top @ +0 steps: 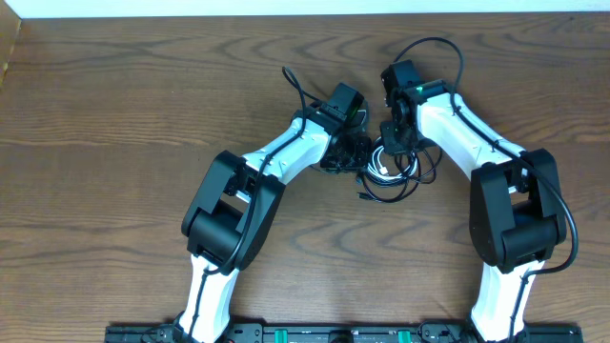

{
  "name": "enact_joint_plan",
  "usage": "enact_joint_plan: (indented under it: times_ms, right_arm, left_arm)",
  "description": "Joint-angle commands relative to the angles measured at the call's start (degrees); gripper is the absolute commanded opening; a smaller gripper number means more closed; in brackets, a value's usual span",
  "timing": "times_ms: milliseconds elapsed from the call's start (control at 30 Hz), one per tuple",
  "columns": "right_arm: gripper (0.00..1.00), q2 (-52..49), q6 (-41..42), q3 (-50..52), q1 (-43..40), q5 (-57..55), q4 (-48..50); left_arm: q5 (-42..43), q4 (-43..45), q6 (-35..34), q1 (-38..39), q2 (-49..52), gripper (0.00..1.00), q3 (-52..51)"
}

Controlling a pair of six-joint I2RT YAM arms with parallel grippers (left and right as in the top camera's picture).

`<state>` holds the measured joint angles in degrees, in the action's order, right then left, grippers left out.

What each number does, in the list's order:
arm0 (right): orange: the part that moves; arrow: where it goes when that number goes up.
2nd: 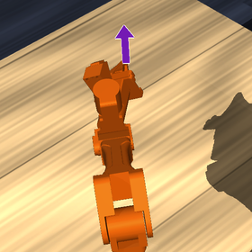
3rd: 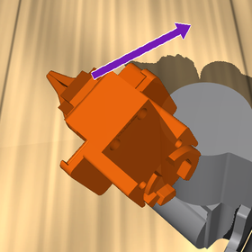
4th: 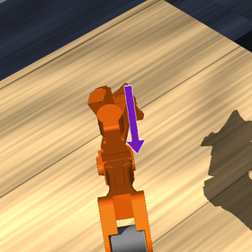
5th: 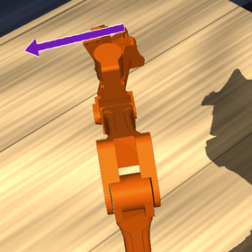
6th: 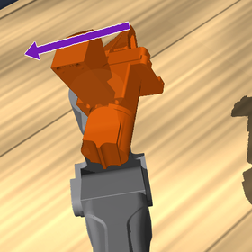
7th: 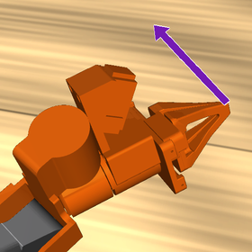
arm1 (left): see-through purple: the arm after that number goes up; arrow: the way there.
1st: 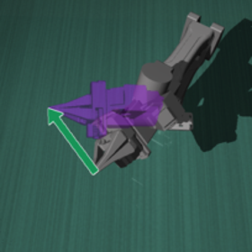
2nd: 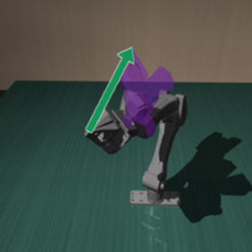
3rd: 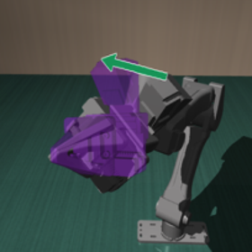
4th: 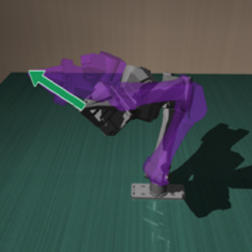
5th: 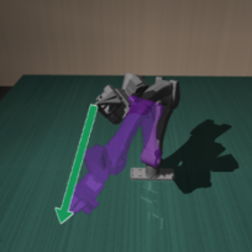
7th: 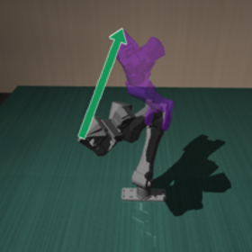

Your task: Untangle cables

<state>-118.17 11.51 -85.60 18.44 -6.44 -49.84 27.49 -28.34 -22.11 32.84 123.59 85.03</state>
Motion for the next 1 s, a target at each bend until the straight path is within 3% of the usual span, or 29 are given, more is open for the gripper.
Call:
enact_joint_plan:
  times_ms: [0, 200, 467, 800, 967]
  right_arm:
    - [0.01, 0.09, 0.68, 0.68, -0.94, -3.08, 0.09]
    - [0.01, 0.39, 0.52, 0.42, -0.66, -2.56, -0.74]
    - [0.01, 2.25, -8.02, -2.16, -1.03, 4.79, -2.34]
    - [0.01, 11.1, -14.32, -2.91, -3.58, 22.67, -3.19]
    - [0.01, 13.07, -19.21, -2.91, -6.47, 37.64, -4.35]
  left_arm:
    - [-2.49, -1.33, 0.37, -0.02, 1.14, 0.08, -0.17]
    - [-2.49, -1.31, 0.37, -0.02, 1.16, 0.08, -0.17]
    - [-2.49, -1.97, 0.37, -0.02, 1.14, 0.08, -0.17]
    - [-2.73, -2.27, 0.39, -0.02, 1.16, 0.08, -0.17]
    - [-2.78, -2.29, 0.39, -0.02, 1.16, 0.08, -0.17]
